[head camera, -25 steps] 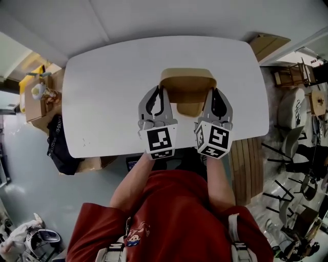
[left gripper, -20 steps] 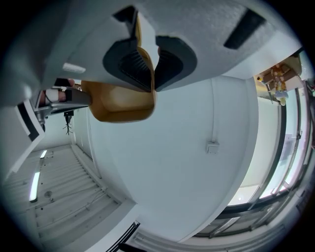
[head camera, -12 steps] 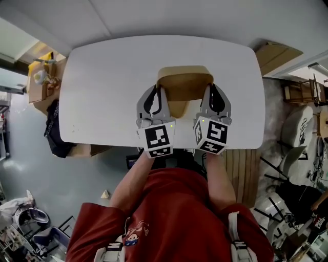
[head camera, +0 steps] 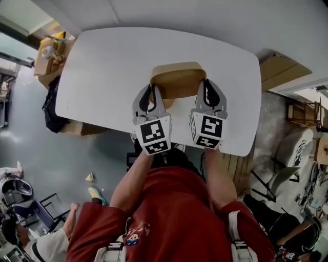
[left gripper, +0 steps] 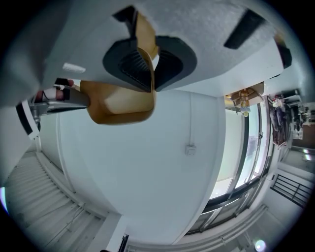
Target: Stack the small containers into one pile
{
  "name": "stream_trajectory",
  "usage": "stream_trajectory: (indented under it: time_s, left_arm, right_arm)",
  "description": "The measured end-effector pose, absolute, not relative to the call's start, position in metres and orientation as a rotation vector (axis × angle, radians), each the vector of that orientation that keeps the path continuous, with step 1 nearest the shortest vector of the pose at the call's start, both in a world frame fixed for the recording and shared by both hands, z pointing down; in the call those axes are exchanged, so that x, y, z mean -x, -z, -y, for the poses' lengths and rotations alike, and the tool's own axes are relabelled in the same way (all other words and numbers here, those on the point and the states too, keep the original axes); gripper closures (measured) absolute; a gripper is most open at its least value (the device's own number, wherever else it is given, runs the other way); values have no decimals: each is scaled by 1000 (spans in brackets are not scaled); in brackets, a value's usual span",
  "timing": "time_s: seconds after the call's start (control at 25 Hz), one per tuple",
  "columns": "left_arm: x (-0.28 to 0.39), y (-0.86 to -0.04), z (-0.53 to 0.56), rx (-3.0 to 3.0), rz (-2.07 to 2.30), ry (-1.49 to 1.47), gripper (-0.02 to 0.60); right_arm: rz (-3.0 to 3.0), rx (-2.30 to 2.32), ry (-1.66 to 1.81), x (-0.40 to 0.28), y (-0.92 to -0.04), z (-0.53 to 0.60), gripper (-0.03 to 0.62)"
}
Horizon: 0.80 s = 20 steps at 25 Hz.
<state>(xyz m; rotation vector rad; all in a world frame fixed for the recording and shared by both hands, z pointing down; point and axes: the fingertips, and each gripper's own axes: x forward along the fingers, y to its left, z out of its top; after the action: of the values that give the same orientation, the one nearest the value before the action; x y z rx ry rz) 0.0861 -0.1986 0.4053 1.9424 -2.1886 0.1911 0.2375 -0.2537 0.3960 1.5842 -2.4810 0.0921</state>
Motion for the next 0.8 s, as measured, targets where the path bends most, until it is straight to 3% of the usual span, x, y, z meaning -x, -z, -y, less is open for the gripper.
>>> stream_trajectory:
  time_s: [0.8]
  left_arm:
    - [-46, -441, 196, -1731, 2139, -109, 559]
  right_arm:
    - [2431, -1323, -62, -182, -417, 279, 576]
